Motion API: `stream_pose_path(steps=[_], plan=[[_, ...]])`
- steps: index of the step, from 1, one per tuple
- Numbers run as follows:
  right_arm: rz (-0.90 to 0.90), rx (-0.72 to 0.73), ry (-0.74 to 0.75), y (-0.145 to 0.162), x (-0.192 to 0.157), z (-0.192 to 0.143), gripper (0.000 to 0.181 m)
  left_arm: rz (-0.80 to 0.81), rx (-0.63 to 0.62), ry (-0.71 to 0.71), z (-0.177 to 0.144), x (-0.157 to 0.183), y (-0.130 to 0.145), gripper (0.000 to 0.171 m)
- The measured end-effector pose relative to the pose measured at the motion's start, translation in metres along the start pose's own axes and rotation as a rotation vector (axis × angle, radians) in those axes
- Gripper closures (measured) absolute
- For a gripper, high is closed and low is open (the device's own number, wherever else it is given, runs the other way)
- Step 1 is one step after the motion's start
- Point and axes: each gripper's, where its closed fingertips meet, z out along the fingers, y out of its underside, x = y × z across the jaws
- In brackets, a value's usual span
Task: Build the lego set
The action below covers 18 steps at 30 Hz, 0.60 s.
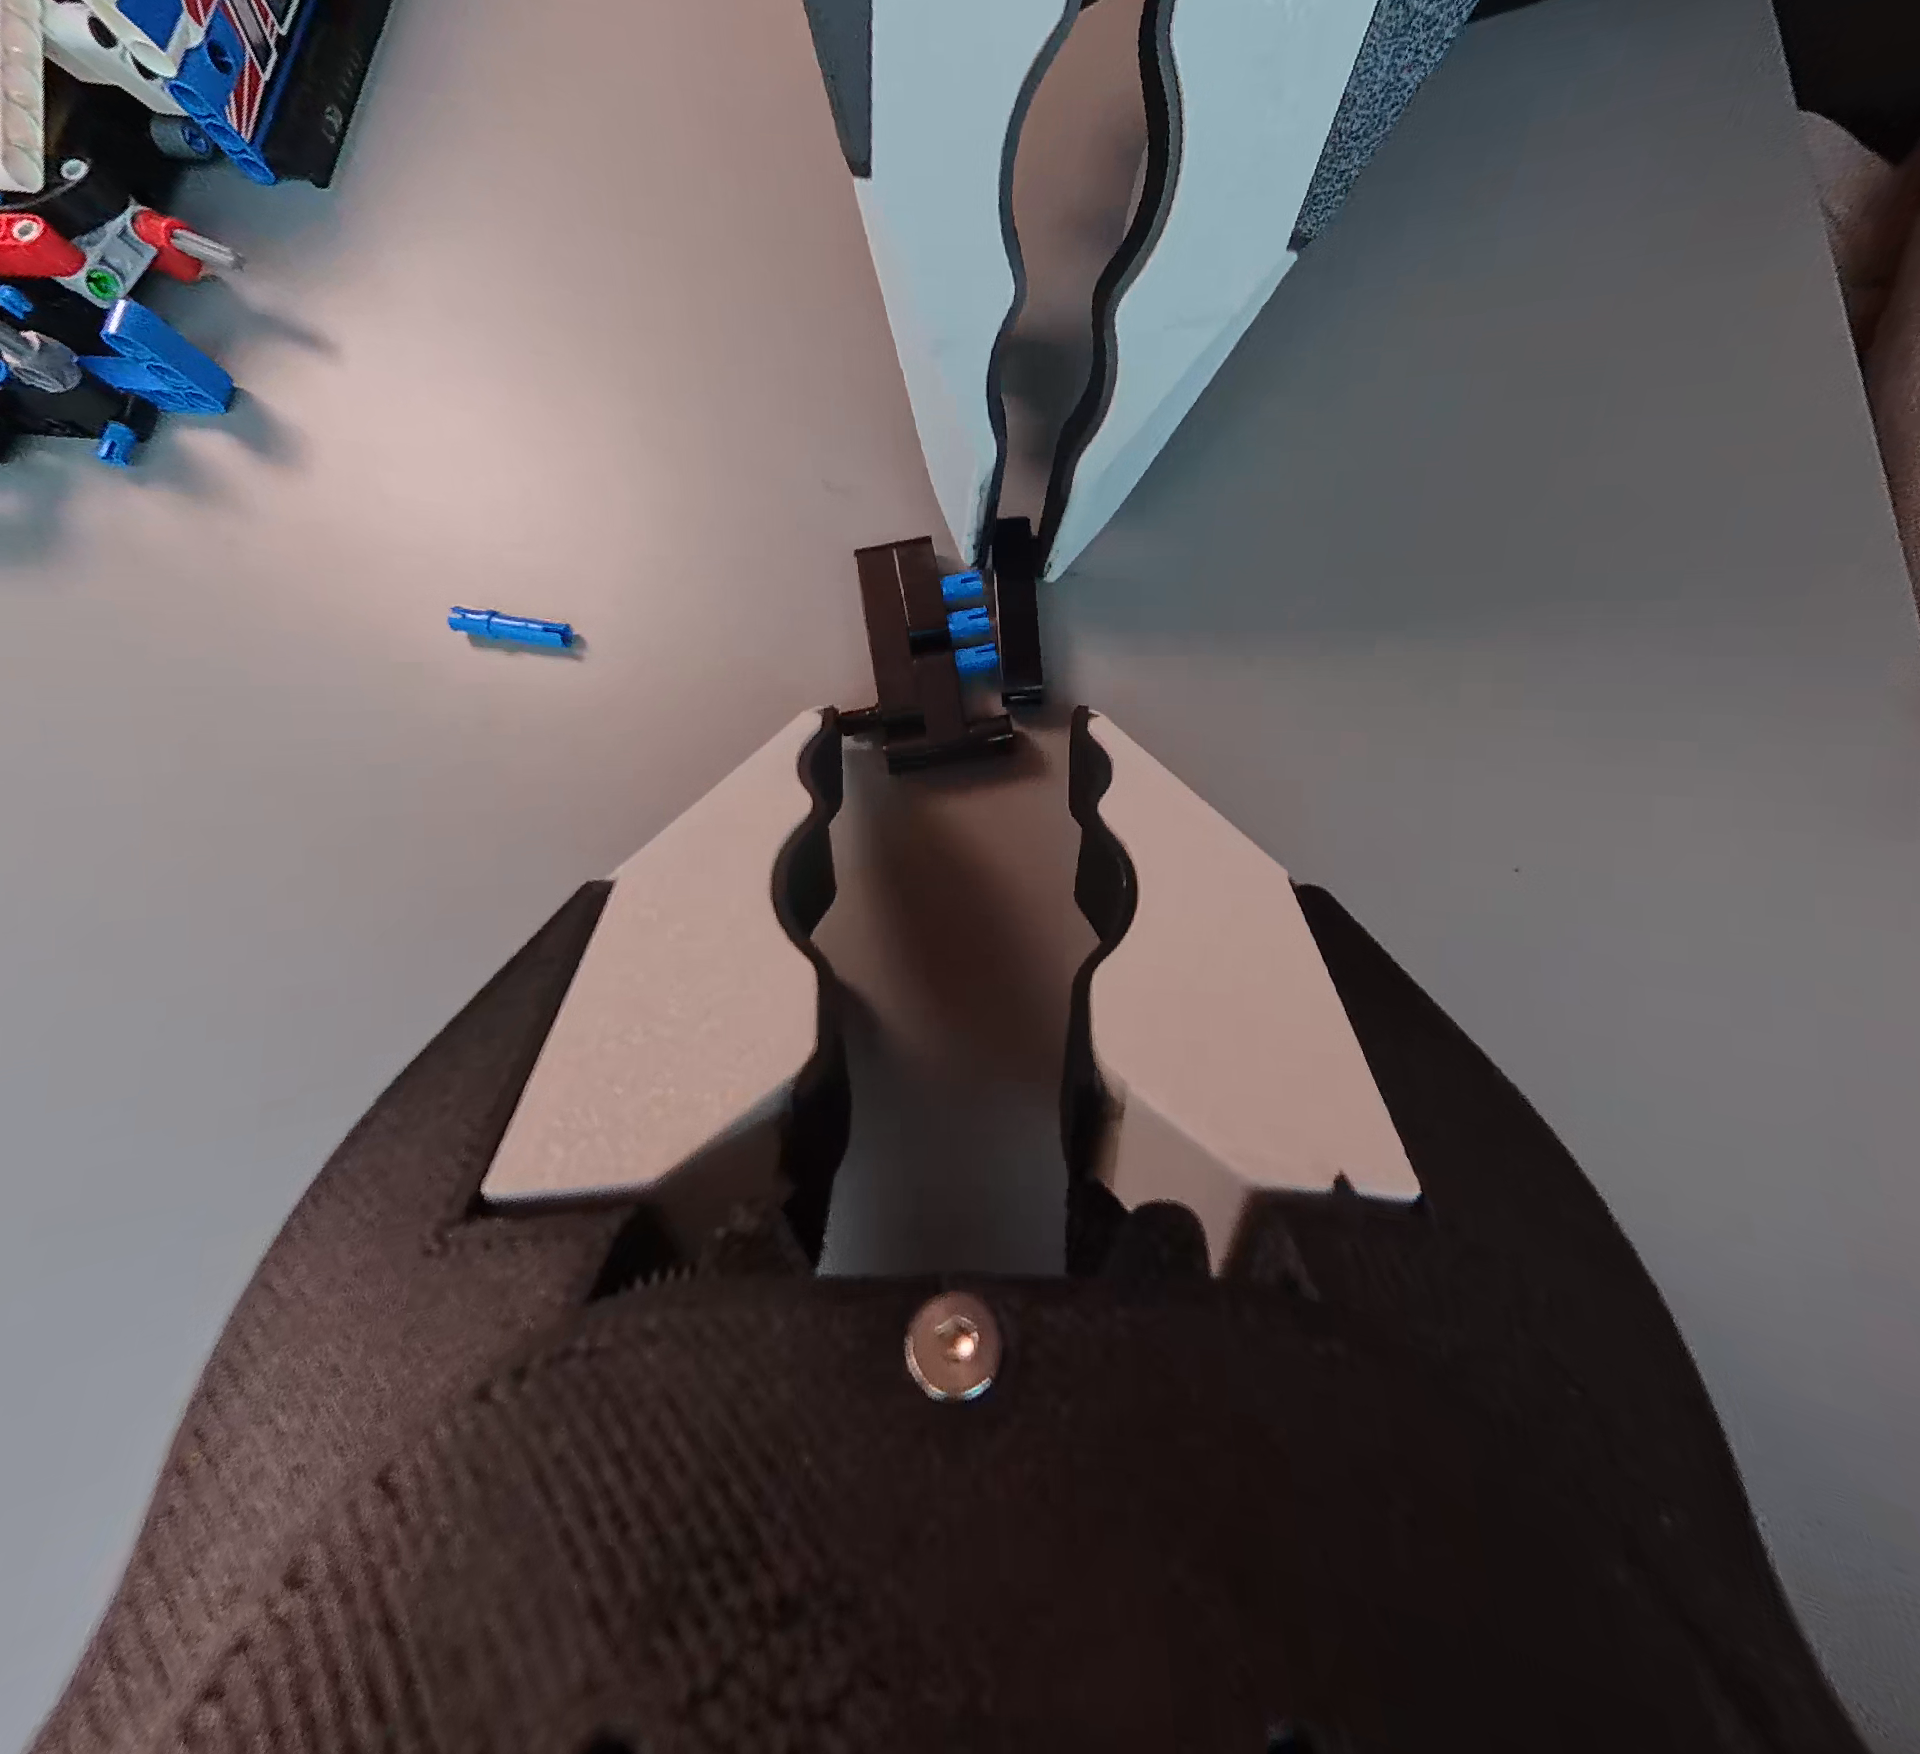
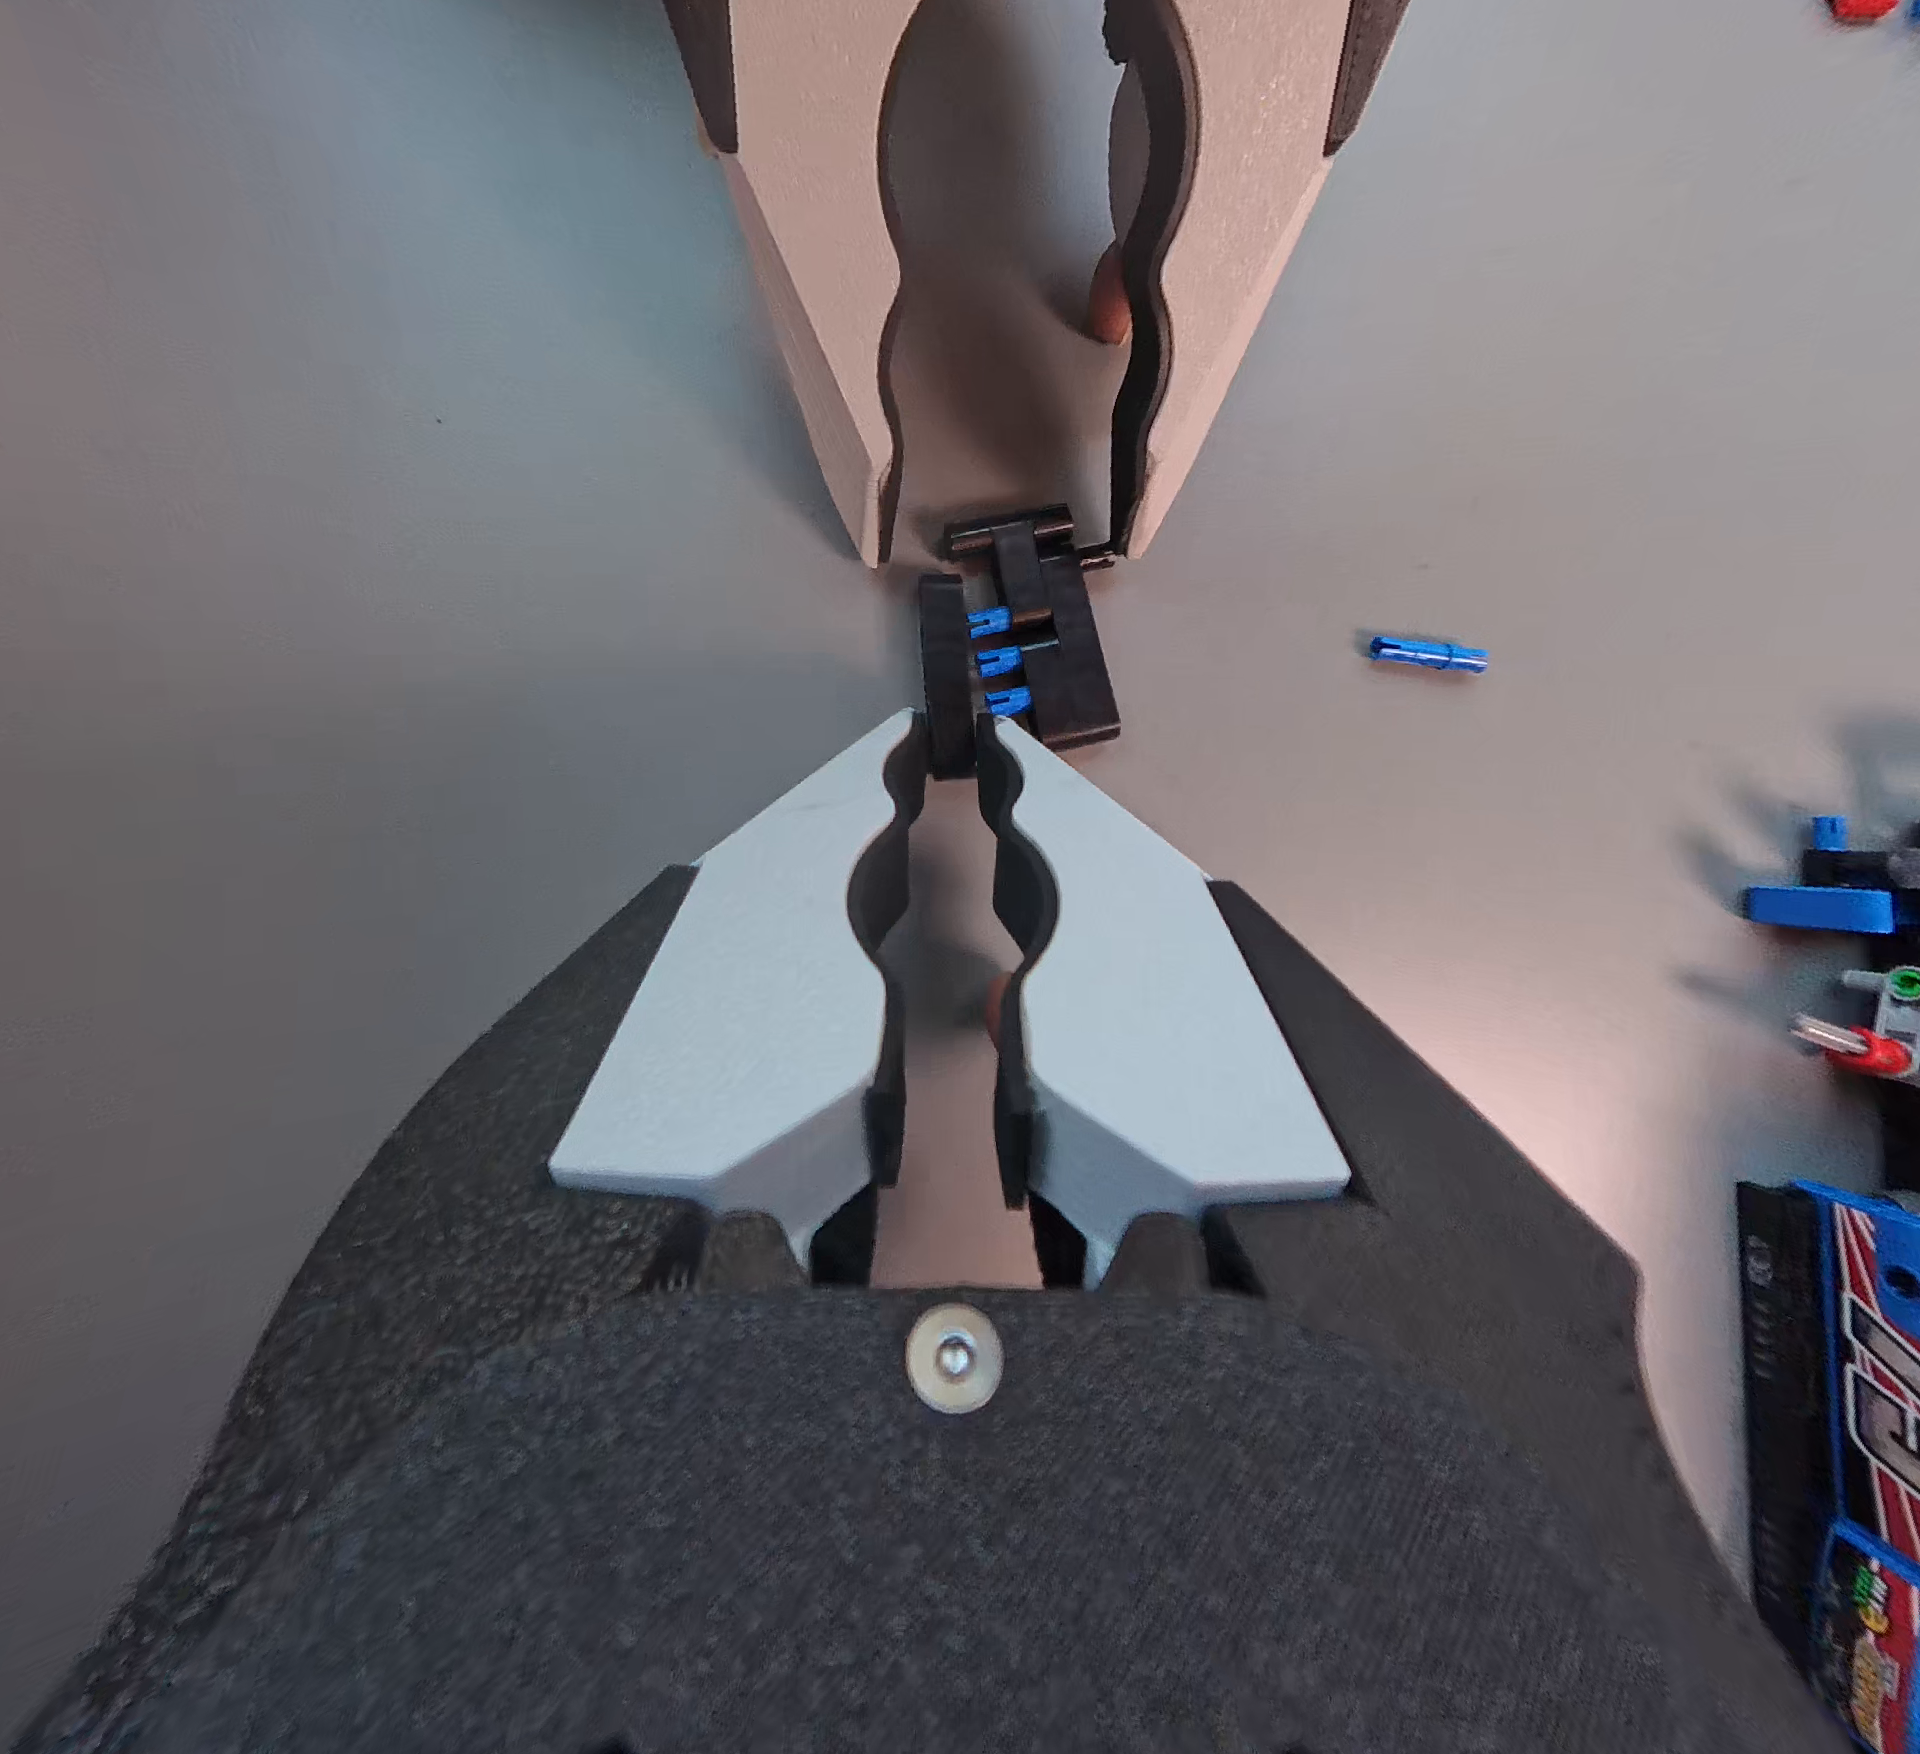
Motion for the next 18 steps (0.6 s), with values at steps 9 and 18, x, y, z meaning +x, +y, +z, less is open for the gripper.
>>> stream_pose_path(steps=[9, 18], plan=[[-0.064, 0.032, 0.058, -0.002, 0.008, -0.005, 0.169, 0.009, 0.009, -0.022, 0.001, -0.002, -0.002, 0.127], [-0.040, 0.075, 0.020, -0.001, 0.014, -0.001, 0.142, -0.020, 0.014, -0.033, 0.006, -0.002, -0.007, 0.125]])
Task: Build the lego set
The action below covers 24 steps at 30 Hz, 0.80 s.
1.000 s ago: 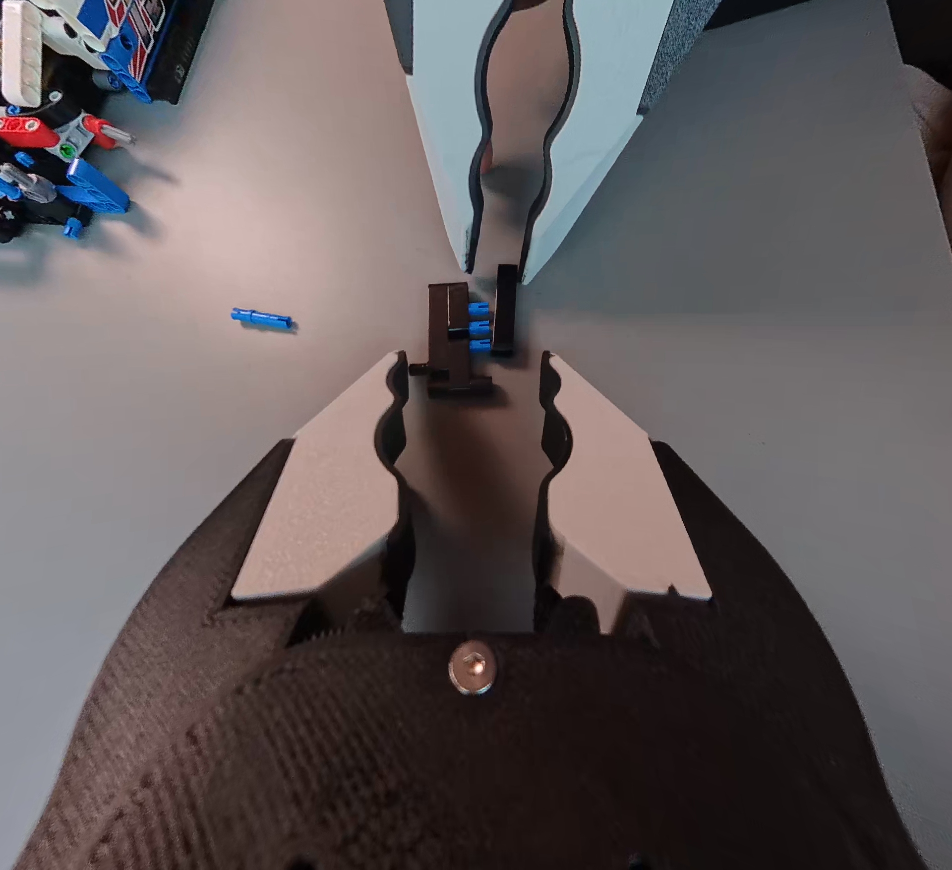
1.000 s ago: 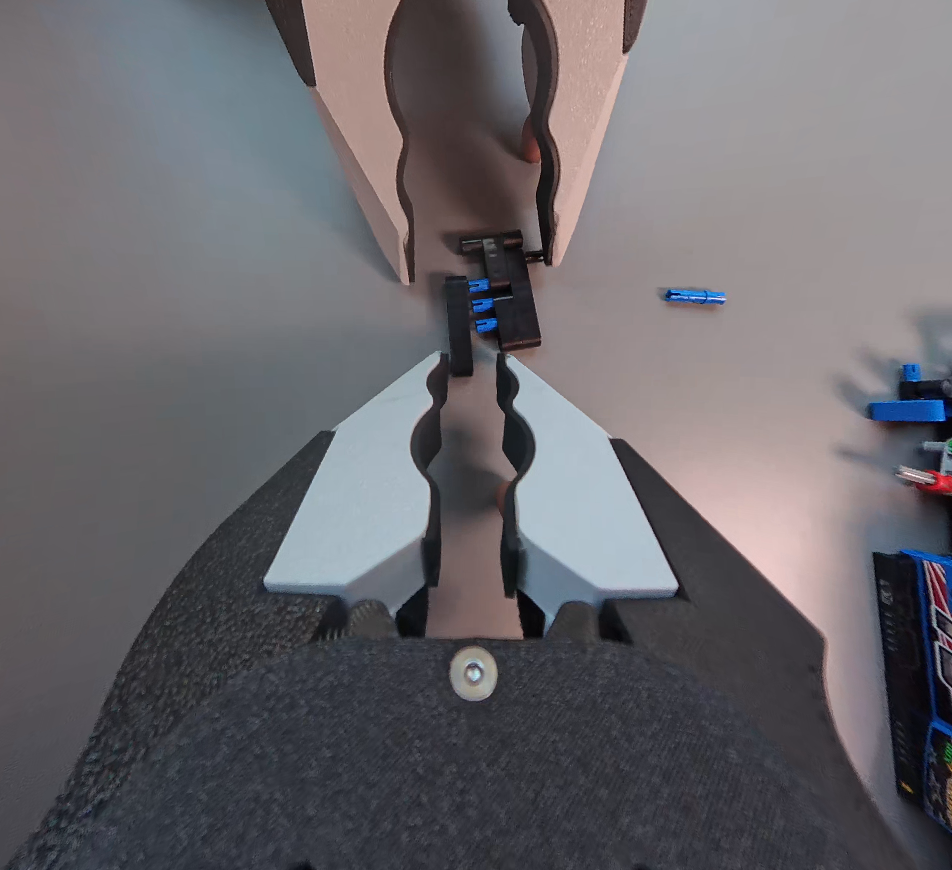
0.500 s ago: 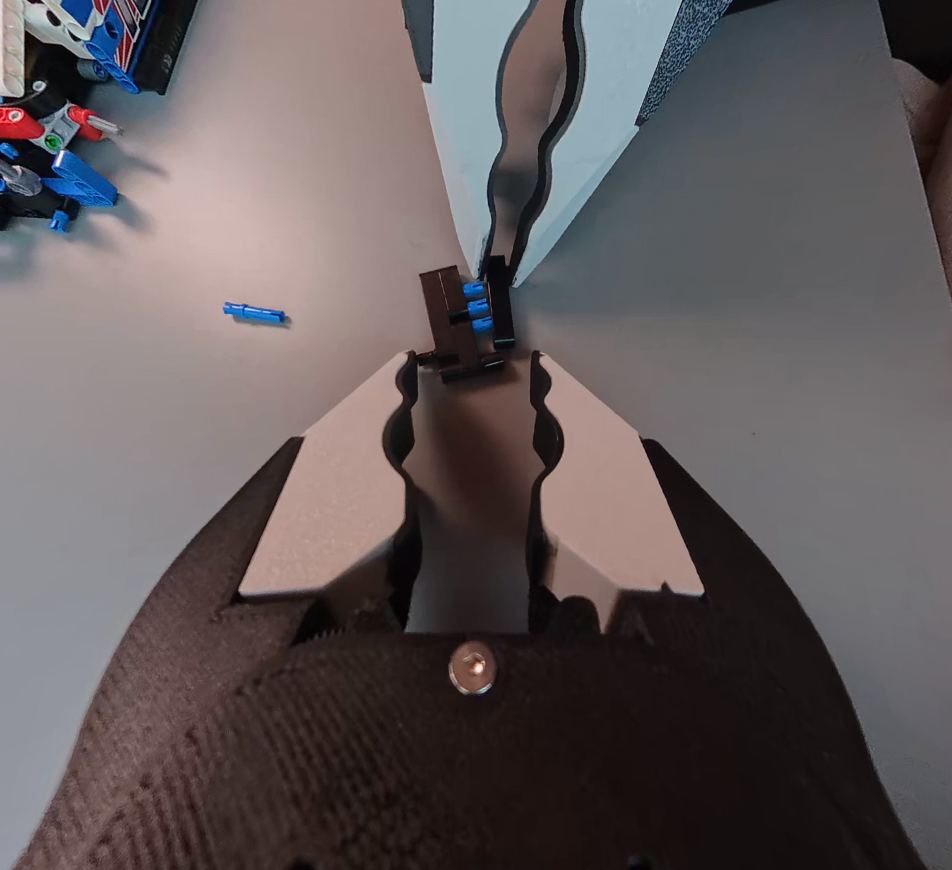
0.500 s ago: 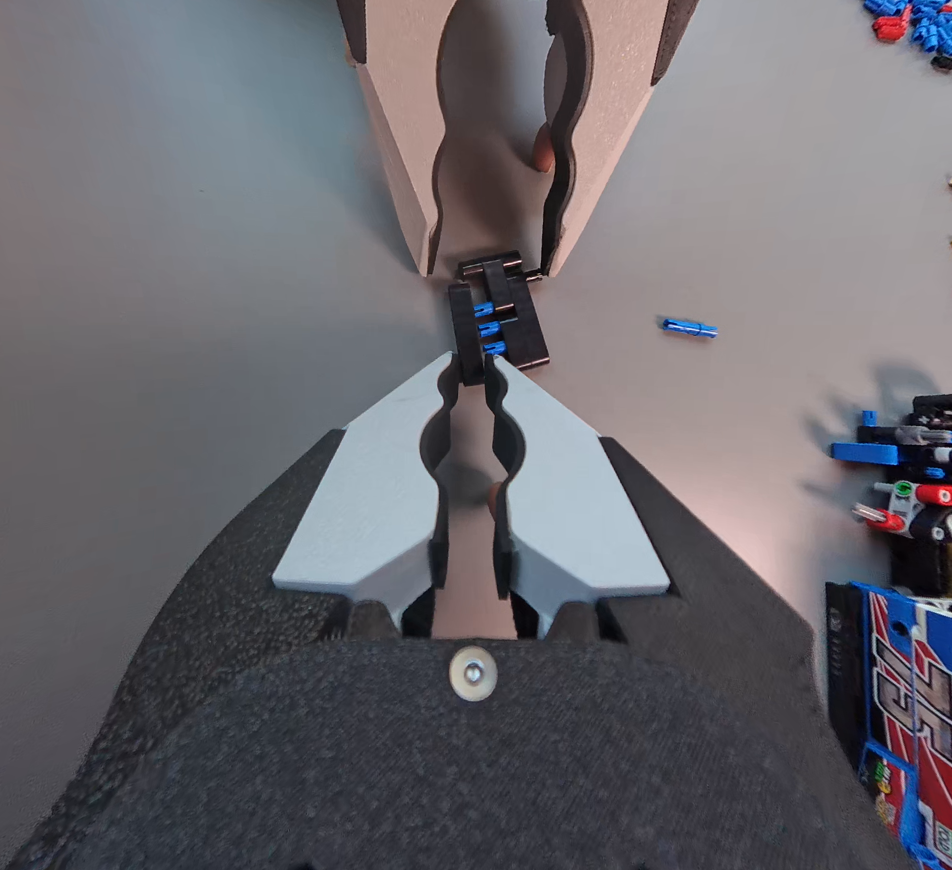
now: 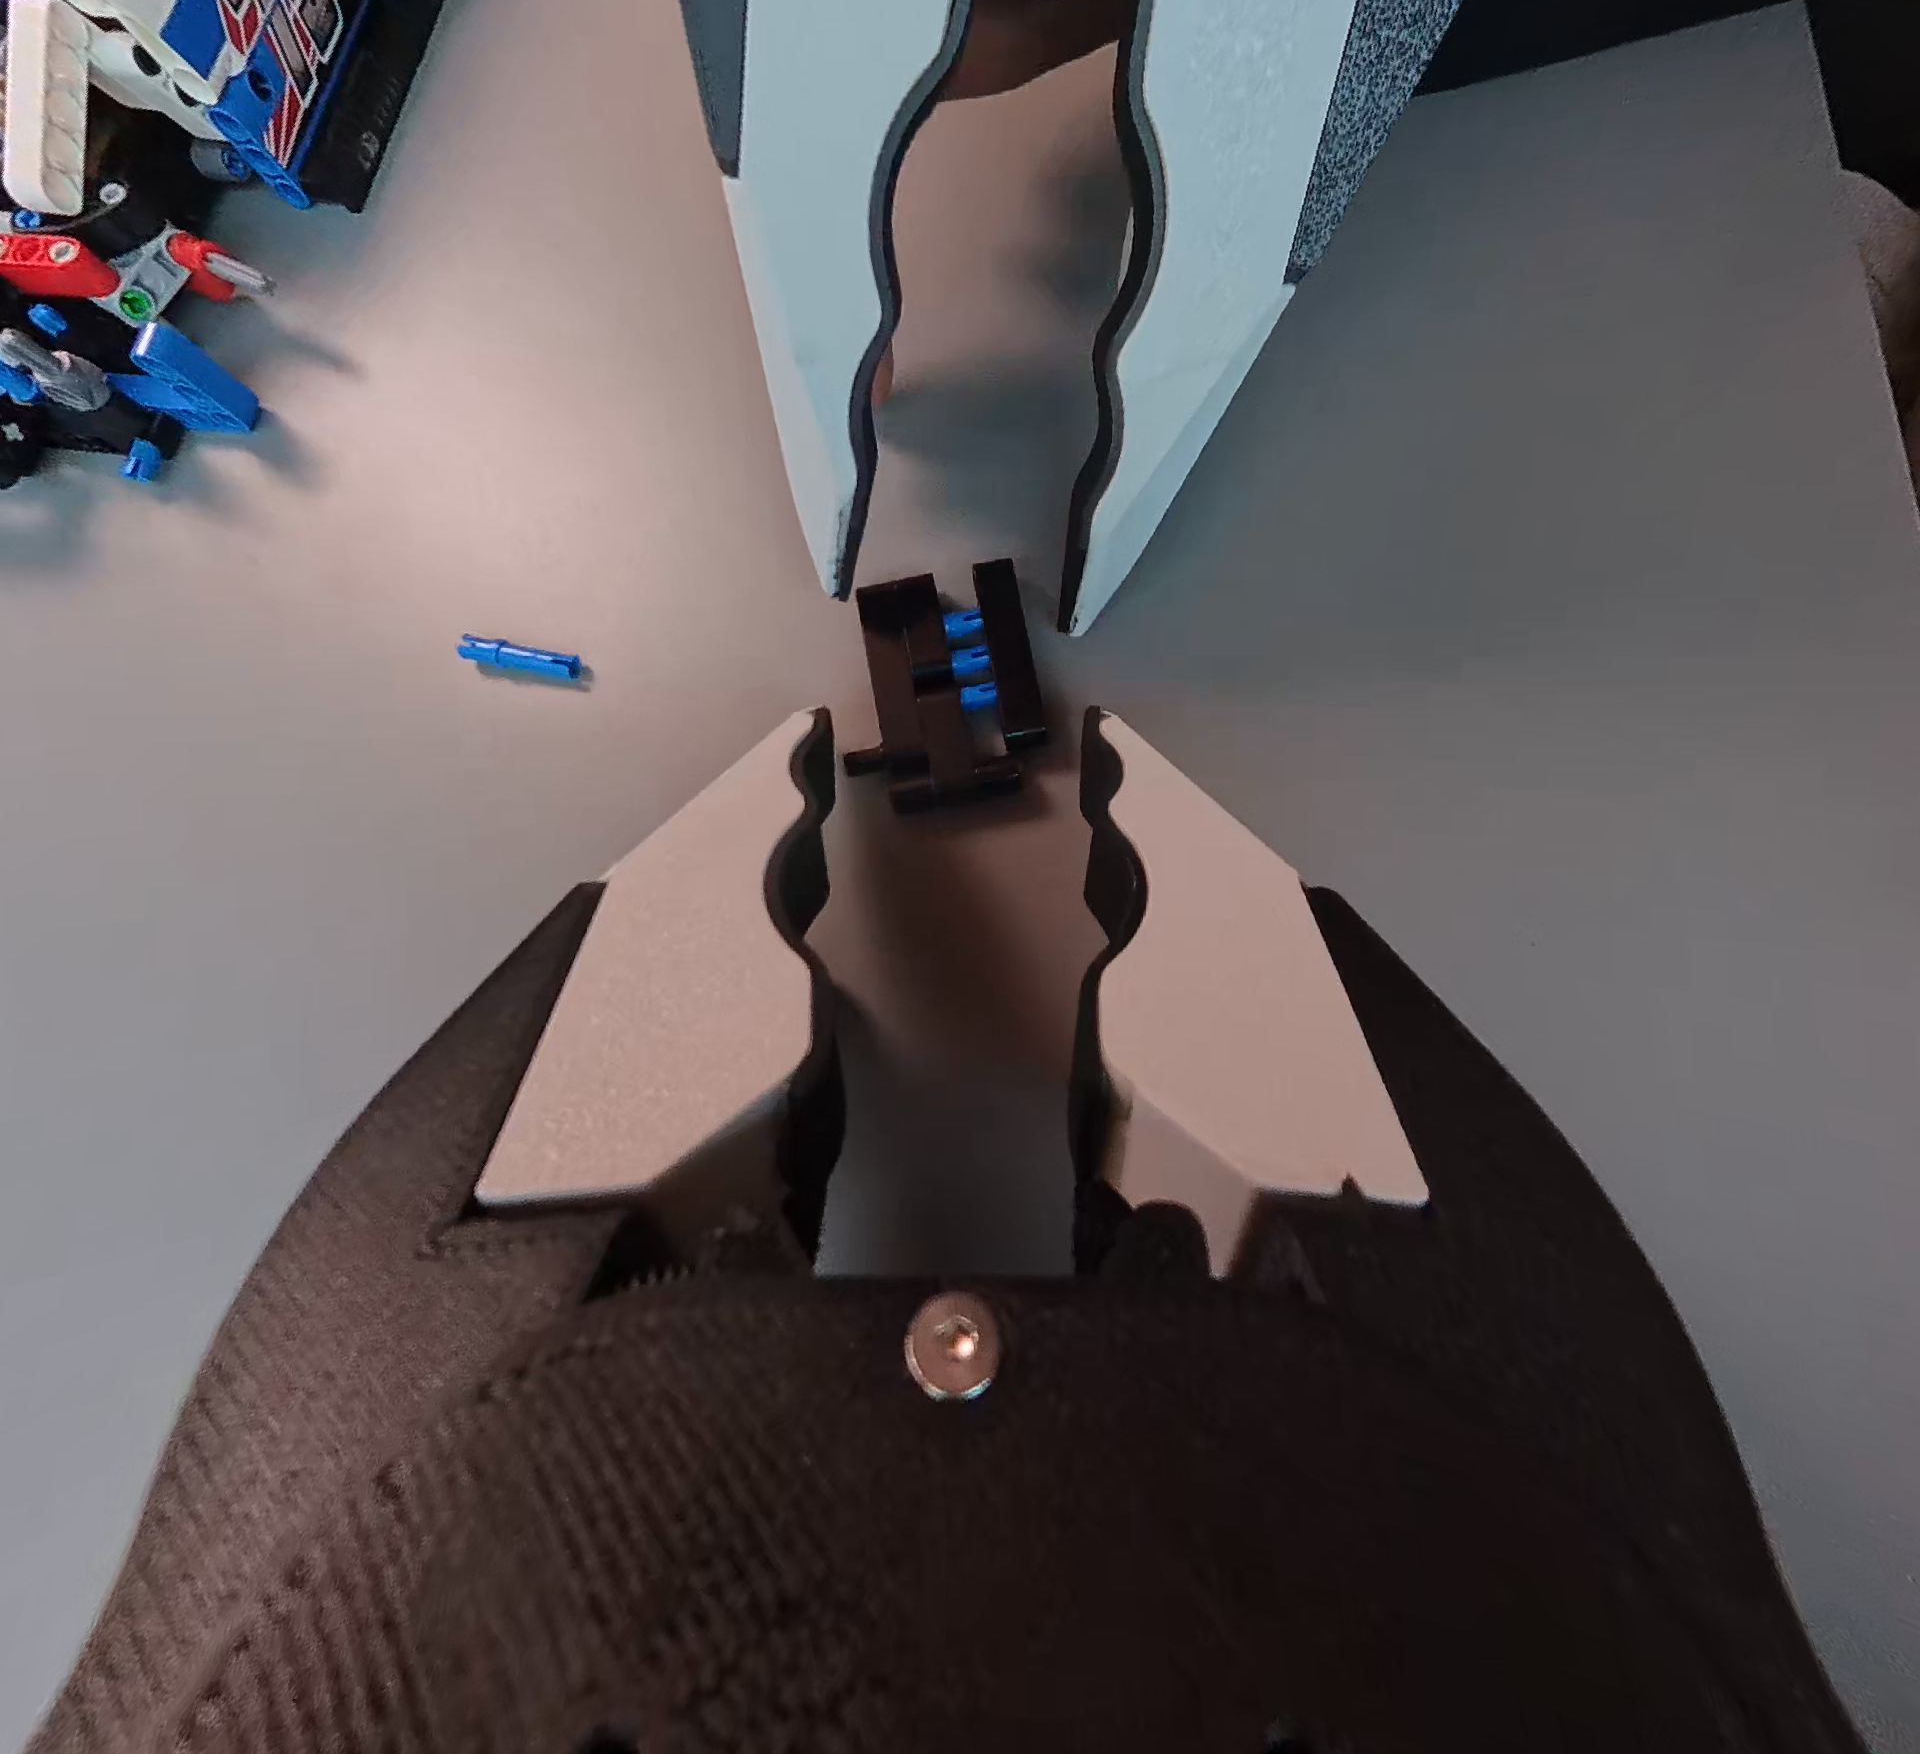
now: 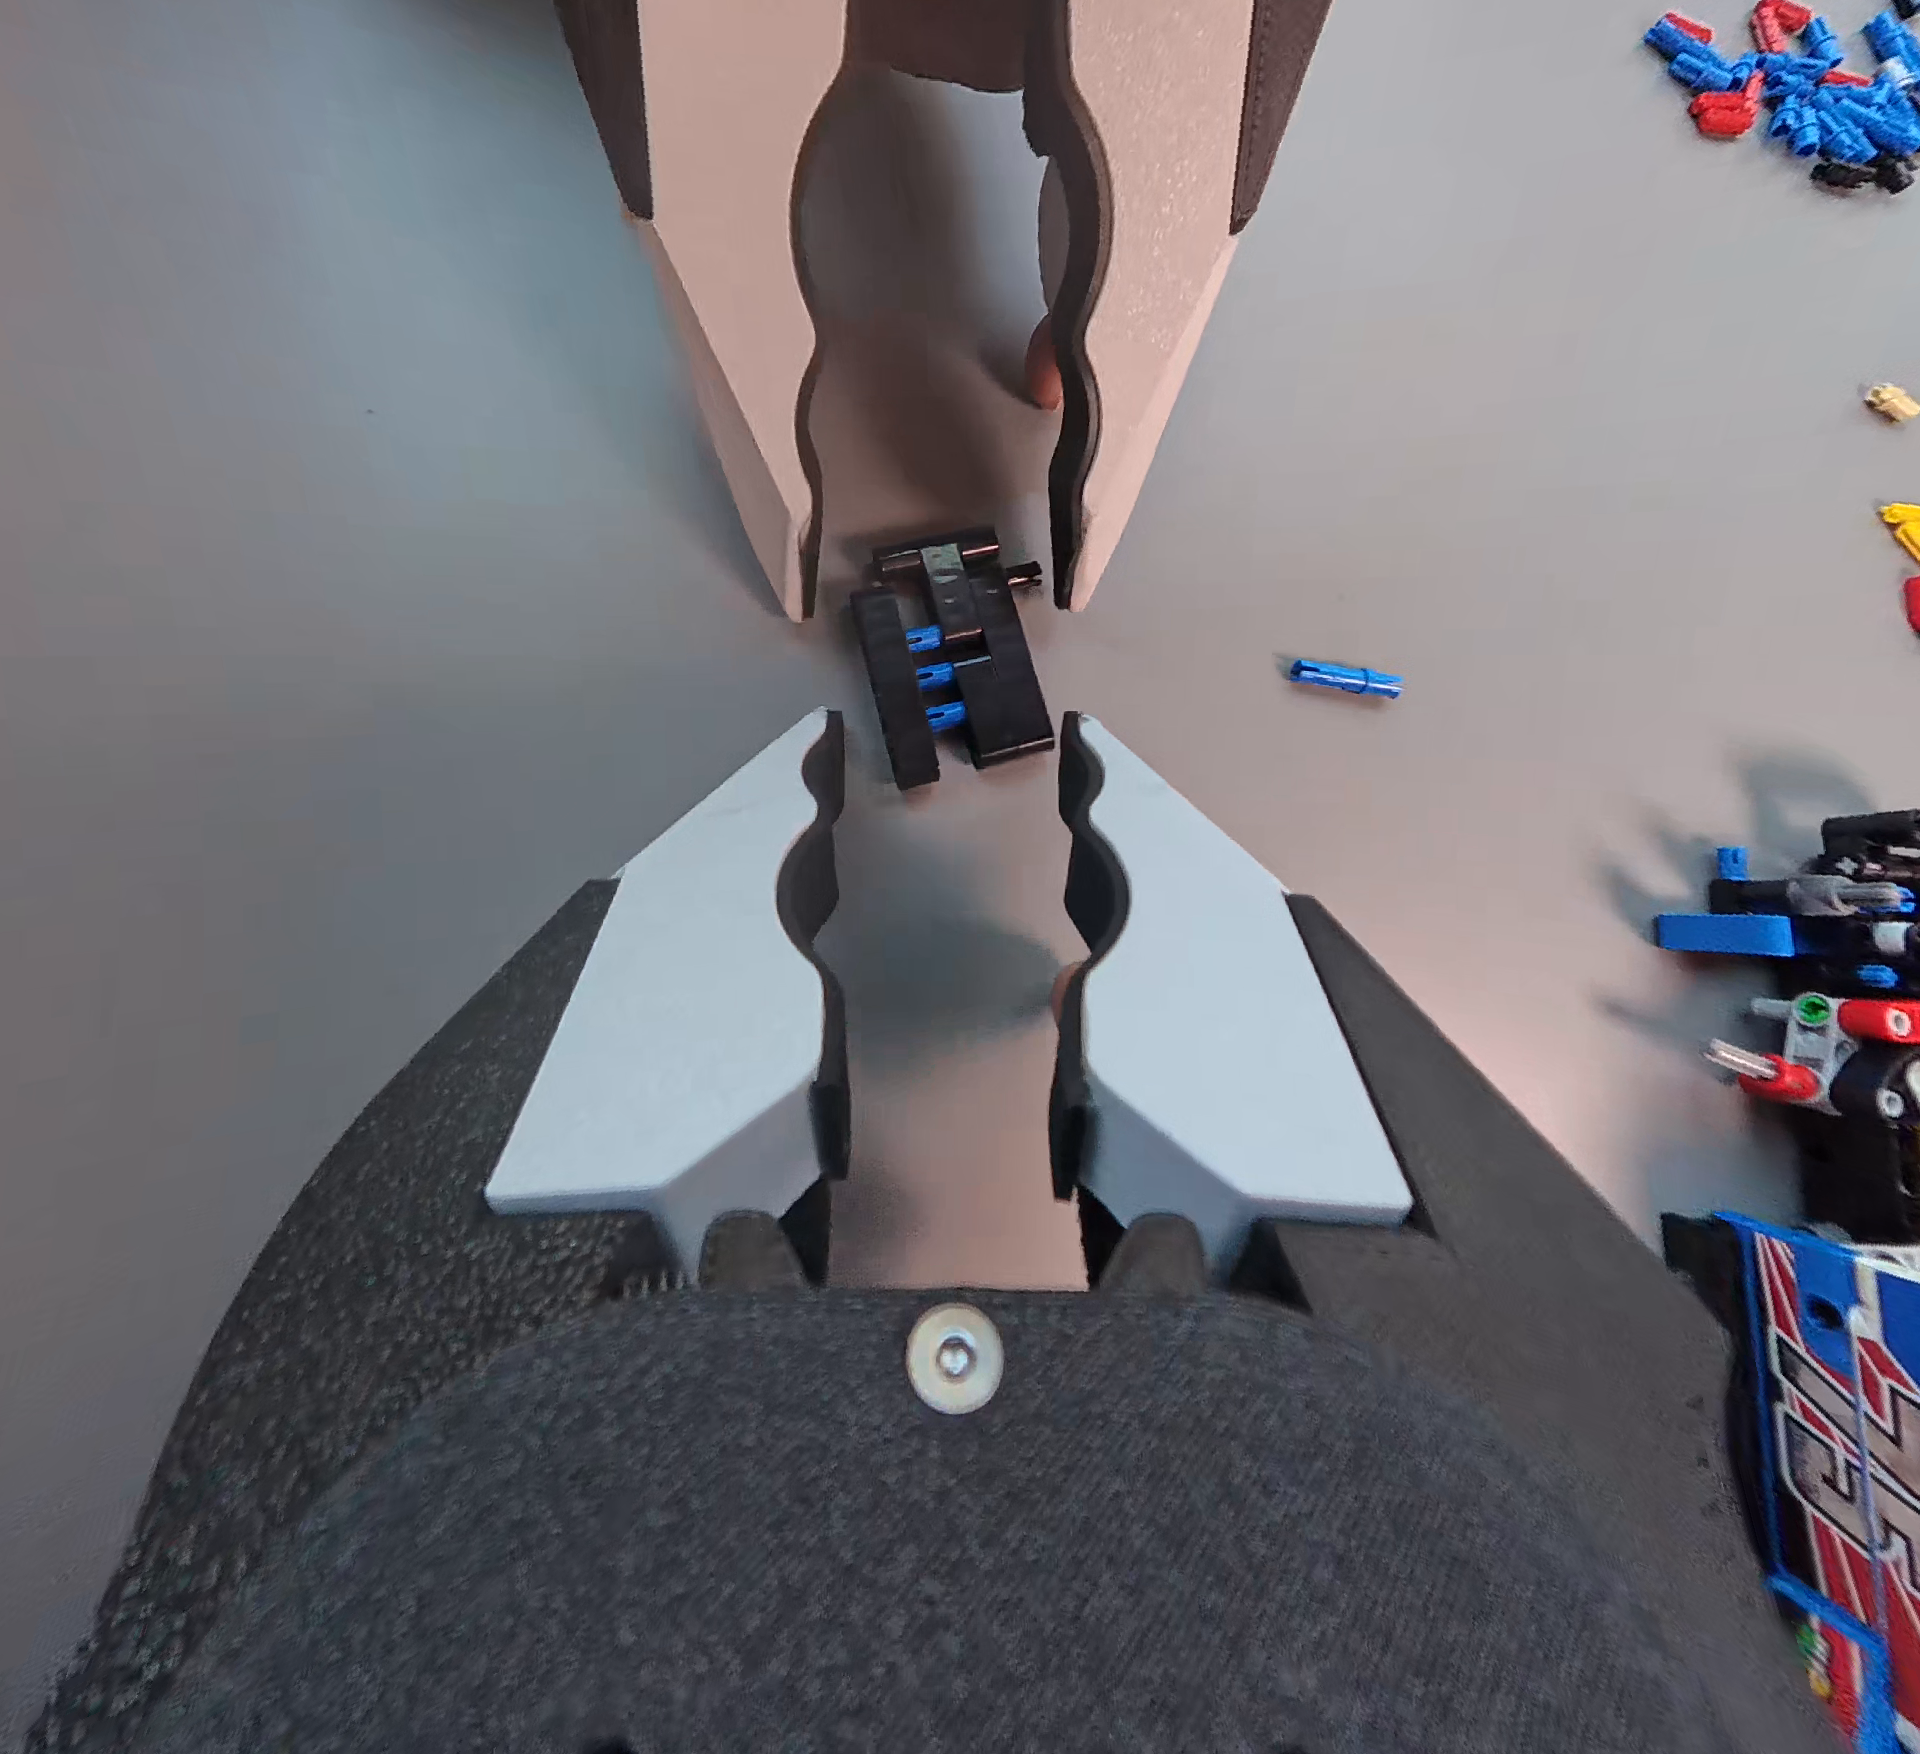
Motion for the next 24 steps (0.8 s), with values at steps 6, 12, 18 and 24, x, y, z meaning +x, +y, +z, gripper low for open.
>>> stream_pose_path(steps=[6, 12, 18, 24], plan=[[0.019, -0.011, -0.102, 0.0018, 0.0014, 0.0022, 0.150, 0.019, 0.012, -0.015, 0.0026, 0.0006, -0.0028, 0.141], [-0.003, -0.011, -0.141, 0.0011, -0.0008, 0.0031, 0.152, 0.047, 0.012, -0.005, 0.0019, 0.0025, -0.0023, 0.141], [0.034, -0.020, -0.142, 0.0012, -0.0023, 0.0031, 0.152, 0.036, 0.010, 0.008, 0.0020, 0.0031, -0.0023, 0.141], [0.061, -0.020, -0.157, 0.0014, -0.0023, 0.0029, 0.152, 0.002, 0.004, 0.016, 0.0020, 0.0030, -0.0022, 0.142]])
